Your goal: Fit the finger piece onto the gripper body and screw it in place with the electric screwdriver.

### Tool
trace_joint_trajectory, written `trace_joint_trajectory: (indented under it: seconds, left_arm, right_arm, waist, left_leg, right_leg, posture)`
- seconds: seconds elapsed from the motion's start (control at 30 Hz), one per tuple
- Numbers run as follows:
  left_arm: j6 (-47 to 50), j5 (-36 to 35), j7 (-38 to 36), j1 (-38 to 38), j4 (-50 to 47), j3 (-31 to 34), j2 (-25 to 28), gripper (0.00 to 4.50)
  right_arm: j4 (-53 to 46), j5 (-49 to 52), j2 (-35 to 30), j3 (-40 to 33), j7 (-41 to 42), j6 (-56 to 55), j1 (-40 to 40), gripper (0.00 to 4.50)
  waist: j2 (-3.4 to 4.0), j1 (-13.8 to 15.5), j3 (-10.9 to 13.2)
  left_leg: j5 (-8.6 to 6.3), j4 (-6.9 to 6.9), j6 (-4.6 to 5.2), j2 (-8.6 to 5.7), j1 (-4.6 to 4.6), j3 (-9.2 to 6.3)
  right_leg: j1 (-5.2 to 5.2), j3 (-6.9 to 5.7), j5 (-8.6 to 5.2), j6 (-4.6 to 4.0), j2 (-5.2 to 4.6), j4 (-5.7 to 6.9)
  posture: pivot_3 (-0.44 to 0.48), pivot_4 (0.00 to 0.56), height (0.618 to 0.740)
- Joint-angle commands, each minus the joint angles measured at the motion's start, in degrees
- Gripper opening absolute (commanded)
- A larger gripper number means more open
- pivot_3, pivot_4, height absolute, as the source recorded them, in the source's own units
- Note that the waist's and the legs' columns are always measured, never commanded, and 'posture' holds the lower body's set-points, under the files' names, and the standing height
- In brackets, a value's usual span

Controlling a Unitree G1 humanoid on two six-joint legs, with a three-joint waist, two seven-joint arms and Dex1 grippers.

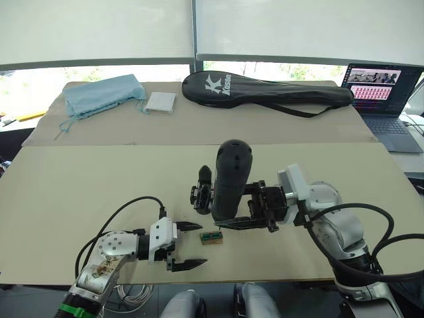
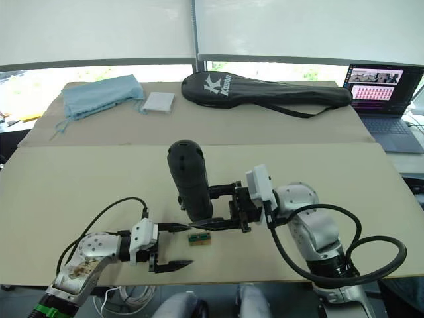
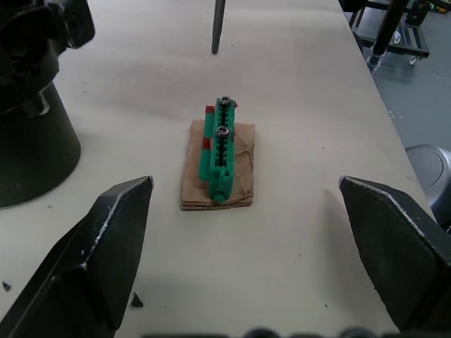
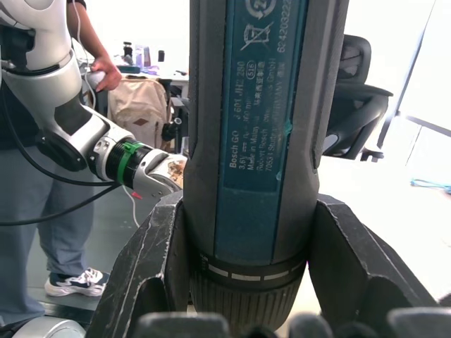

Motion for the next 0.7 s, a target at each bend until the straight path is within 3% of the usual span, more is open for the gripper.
trace_joint_trajectory:
  seconds: [0.03,0.7]
  left_arm:
    - [-0.66,0.21,0.42,-0.46,-0.77,-0.74,-0.66,4.5]
    - [-1.1,0.99,1.46,-0.04,1.15,-1.71,-1.81,4.5]
  right_arm:
    - [-2.74,1.22,-0.39,-0.44,-0.51,-0.21,-0.36,1.93]
    - [-1.27,-0.41,-0.72,1.35,-0.83,-1.5,0.04,1.93]
  waist:
    - [0.0,0.0,0.0]
    - [0.0,-0.02,0.0]
  left_leg:
    - [-0.01,0.0,0.01,0.0,0.0,0.0]
    - [-0.01,0.01,0.03,0.0,0.01,0.0]
  right_leg:
    - [0.0,0.0,0.0,0.0,0.0,0.0]
    - [0.0,0.0,0.0,0.0,-0.01,0.01]
  posture:
    - [0.0,0.15,0.74]
    - [0.0,0.15,0.74]
